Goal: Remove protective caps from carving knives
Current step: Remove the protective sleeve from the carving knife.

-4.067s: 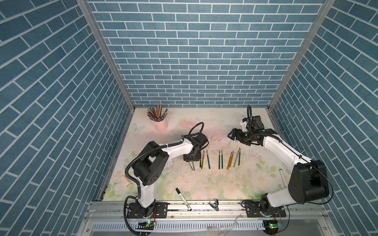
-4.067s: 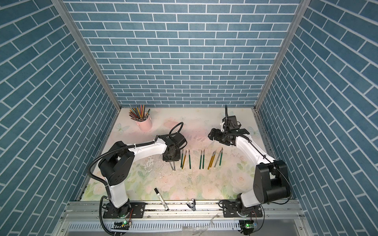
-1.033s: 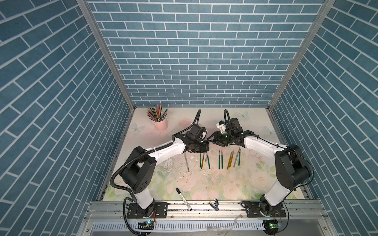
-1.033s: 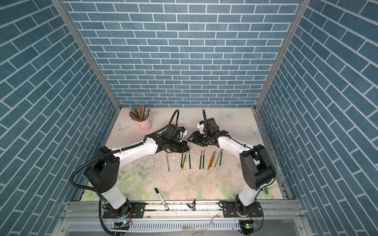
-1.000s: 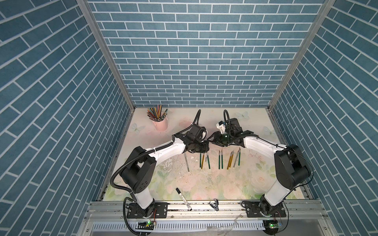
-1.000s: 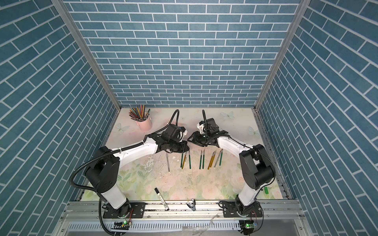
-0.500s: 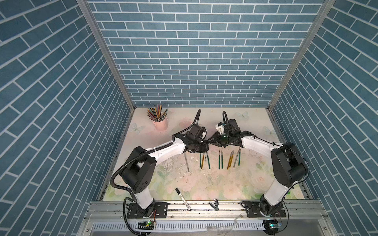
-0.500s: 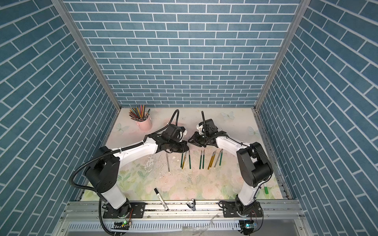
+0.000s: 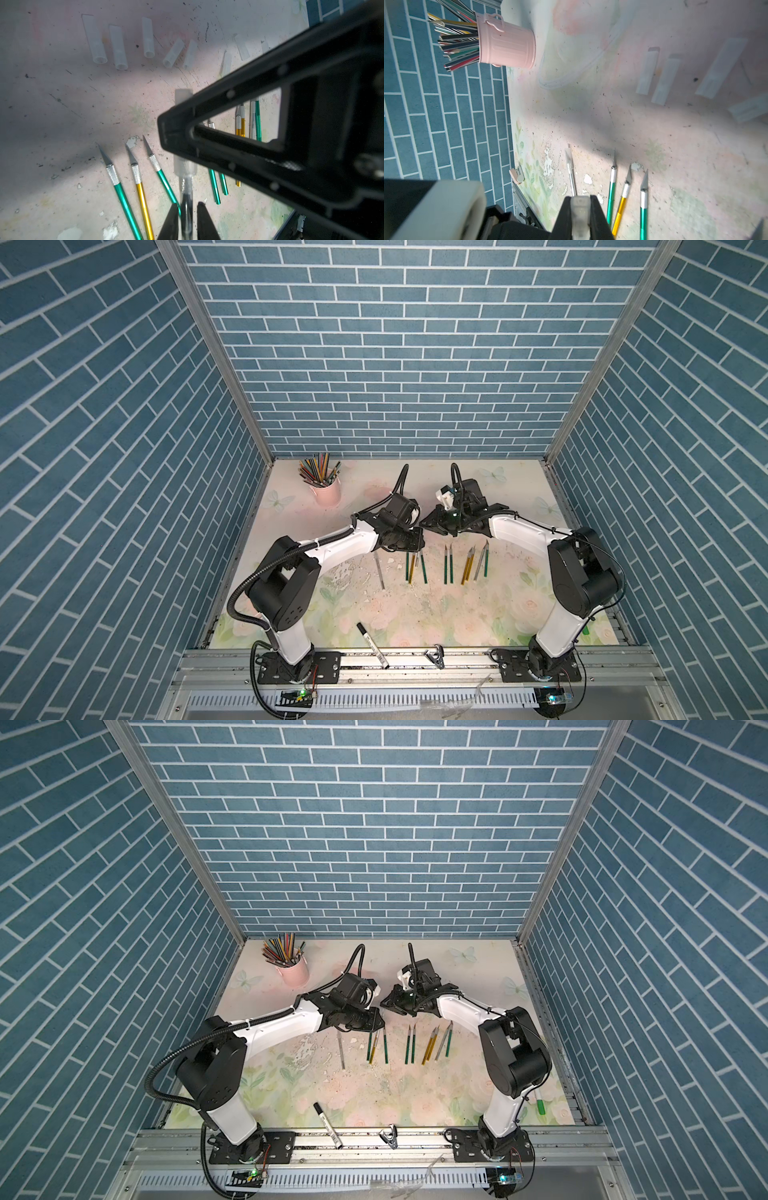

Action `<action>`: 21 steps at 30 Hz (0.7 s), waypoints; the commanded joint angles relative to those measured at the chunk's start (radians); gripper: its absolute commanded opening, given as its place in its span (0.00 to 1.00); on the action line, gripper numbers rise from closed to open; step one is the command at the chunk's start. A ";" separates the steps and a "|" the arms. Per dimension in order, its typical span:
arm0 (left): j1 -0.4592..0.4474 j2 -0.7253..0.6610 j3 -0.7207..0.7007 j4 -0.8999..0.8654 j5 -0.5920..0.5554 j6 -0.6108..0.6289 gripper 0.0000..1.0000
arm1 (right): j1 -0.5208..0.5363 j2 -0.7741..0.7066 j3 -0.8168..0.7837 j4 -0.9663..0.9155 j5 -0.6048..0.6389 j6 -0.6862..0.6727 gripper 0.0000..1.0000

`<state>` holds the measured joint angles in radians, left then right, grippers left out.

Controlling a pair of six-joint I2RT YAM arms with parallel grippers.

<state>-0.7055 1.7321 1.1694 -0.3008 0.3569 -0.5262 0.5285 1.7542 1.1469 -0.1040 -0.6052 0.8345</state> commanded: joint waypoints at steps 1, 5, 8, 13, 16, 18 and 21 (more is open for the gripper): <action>0.000 0.008 -0.020 -0.004 -0.011 0.003 0.19 | -0.017 0.016 0.031 0.025 -0.025 0.041 0.05; -0.003 0.010 -0.020 -0.005 -0.008 0.004 0.16 | -0.033 0.016 0.037 0.027 -0.025 0.044 0.05; -0.003 0.005 -0.022 -0.008 -0.007 0.005 0.13 | -0.049 0.019 0.042 0.027 -0.024 0.044 0.04; -0.003 -0.007 -0.028 -0.015 -0.007 0.009 0.03 | -0.071 0.031 0.061 0.025 -0.024 0.040 0.04; -0.003 -0.009 -0.031 -0.021 -0.009 0.011 0.00 | -0.084 0.045 0.082 0.023 -0.026 0.035 0.03; -0.003 -0.014 -0.036 -0.024 -0.012 0.011 0.00 | -0.096 0.057 0.099 0.022 -0.024 0.031 0.02; -0.003 -0.026 -0.044 -0.035 -0.015 0.012 0.00 | -0.116 0.076 0.138 0.001 -0.019 0.009 0.02</action>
<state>-0.7124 1.7321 1.1427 -0.3046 0.3592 -0.5201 0.4328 1.8103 1.2396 -0.0921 -0.6250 0.8516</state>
